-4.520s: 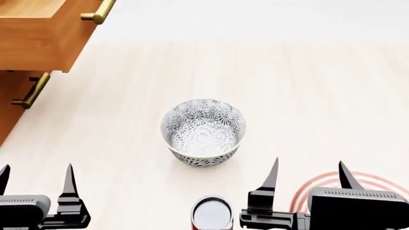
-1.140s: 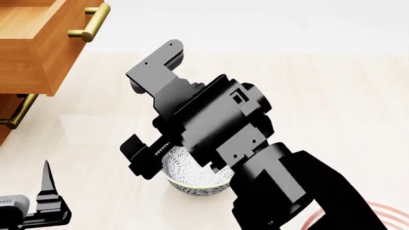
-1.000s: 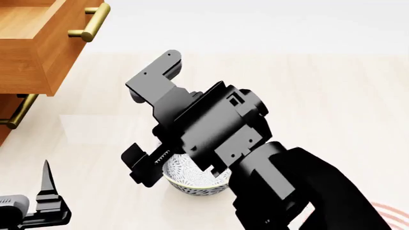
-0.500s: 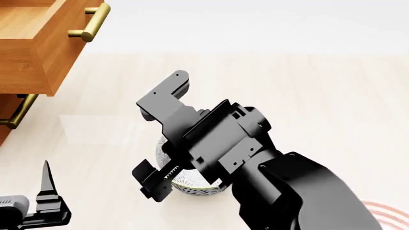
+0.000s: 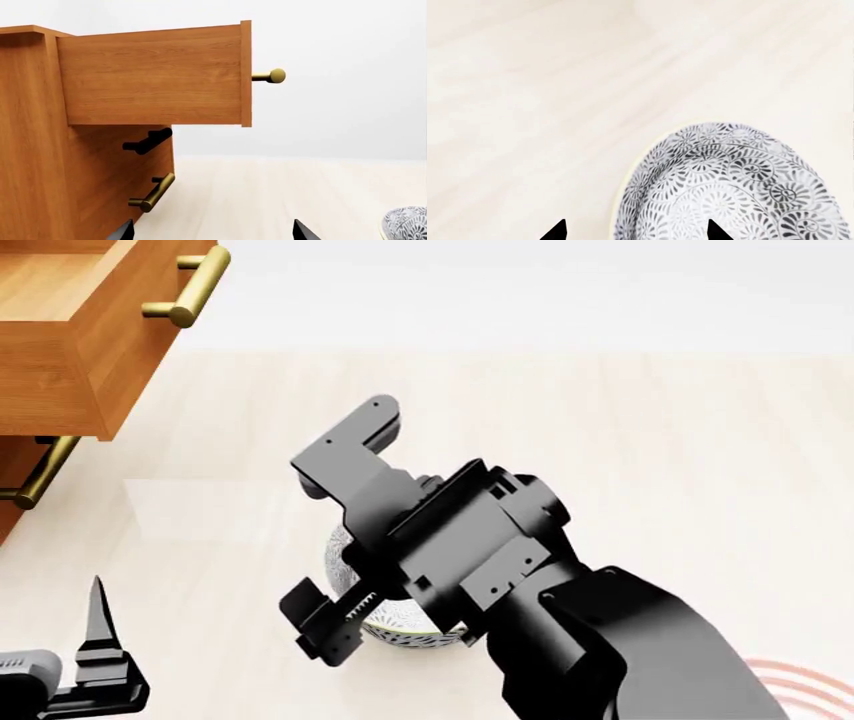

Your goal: Put the bowl on the plate.

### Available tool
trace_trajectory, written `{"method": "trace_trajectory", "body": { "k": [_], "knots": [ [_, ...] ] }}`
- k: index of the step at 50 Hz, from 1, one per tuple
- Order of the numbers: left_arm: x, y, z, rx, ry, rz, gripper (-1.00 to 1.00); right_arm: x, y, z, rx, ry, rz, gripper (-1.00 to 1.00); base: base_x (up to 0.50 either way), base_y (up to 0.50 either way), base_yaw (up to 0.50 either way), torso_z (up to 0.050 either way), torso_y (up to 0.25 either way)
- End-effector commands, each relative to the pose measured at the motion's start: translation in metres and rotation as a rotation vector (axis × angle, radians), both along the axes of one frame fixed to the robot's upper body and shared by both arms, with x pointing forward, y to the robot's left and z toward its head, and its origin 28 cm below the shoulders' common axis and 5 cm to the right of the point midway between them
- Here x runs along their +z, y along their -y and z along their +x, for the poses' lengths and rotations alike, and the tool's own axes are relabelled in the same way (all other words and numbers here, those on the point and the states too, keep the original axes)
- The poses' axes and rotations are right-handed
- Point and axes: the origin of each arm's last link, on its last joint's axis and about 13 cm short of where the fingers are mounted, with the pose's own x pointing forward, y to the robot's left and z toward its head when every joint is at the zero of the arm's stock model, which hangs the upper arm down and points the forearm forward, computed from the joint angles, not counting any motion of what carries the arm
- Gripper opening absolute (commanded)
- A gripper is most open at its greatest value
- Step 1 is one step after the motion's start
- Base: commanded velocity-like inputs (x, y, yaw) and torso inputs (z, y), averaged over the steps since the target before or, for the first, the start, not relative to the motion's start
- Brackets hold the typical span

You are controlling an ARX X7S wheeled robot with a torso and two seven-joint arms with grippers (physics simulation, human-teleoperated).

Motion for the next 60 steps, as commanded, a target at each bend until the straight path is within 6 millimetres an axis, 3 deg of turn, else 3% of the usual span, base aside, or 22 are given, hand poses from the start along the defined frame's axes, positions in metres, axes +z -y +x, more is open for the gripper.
{"method": "trace_trajectory", "body": {
  "k": [1, 11, 60],
  "knots": [
    [0.001, 0.000, -0.001, -0.001, 0.001, 0.001, 1.00, -0.003, 0.003, 0.001, -0.017, 0.000, -0.008, 1.00, 0.00, 0.00, 0.00, 0.000, 0.000],
    [0.002, 0.001, -0.002, -0.007, 0.010, 0.009, 1.00, 0.003, 0.009, 0.004, -0.060, 0.013, -0.001, 1.00, 0.00, 0.00, 0.00, 0.000, 0.000],
    [0.007, 0.000, -0.006, -0.021, 0.043, 0.014, 1.00, -0.014, 0.005, -0.002, -0.035, -0.020, -0.035, 1.00, 0.00, 0.00, 0.00, 0.000, 0.000]
  ]
}}
